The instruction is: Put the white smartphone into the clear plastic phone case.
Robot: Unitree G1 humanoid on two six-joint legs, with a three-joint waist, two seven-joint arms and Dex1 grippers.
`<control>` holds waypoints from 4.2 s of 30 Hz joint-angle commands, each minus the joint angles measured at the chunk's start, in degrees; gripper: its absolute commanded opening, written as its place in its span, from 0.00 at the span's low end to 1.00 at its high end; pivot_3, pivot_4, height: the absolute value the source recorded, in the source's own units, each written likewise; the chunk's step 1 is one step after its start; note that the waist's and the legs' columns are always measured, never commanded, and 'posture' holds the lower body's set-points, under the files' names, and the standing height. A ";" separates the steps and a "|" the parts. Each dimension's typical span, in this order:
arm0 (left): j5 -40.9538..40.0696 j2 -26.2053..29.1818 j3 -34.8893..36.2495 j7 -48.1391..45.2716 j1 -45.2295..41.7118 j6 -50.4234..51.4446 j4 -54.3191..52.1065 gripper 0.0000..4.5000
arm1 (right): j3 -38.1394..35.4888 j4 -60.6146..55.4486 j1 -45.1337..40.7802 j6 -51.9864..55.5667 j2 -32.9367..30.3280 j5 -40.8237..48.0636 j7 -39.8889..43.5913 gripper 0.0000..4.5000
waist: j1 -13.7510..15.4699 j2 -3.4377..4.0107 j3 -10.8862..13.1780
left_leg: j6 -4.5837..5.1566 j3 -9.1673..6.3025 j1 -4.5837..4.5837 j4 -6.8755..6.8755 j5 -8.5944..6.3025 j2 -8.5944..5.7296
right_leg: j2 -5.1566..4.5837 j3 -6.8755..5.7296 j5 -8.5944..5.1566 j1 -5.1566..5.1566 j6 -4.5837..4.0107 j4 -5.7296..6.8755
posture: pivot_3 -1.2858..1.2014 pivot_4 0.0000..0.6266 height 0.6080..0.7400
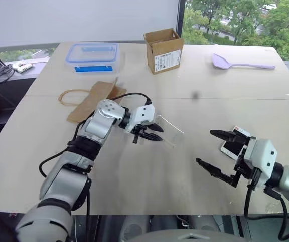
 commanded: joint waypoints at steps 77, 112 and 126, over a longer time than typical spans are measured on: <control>-22.04 -2.49 16.65 17.25 19.53 33.83 -44.23 0.99 | -12.38 -2.17 0.87 39.02 10.17 4.44 -35.46 1.00 | -0.09 0.05 -0.11 | -0.01 -0.03 0.09 0.11 0.00 0.02 | -0.35 0.09 -0.06 0.01 0.06 0.29 | 0.52 0.24 1.00; -24.59 -3.52 11.21 26.13 26.85 31.32 -52.46 0.99 | -10.73 19.49 -34.42 72.70 43.32 -8.11 -58.33 1.00 | -2.66 -0.15 -0.48 | -0.02 0.10 0.27 -0.17 0.00 0.07 | -0.04 0.27 -0.05 -0.11 0.03 0.36 | 0.52 0.24 1.00; -23.73 -2.24 11.20 28.68 27.74 30.80 -52.27 1.00 | 3.04 13.74 -24.55 66.96 17.30 -4.78 -41.82 0.66 | -1.17 -0.32 -1.04 | -0.01 -0.08 0.14 -0.42 0.00 0.05 | -0.07 0.03 -0.06 0.03 0.04 -0.19 | 0.52 0.24 1.00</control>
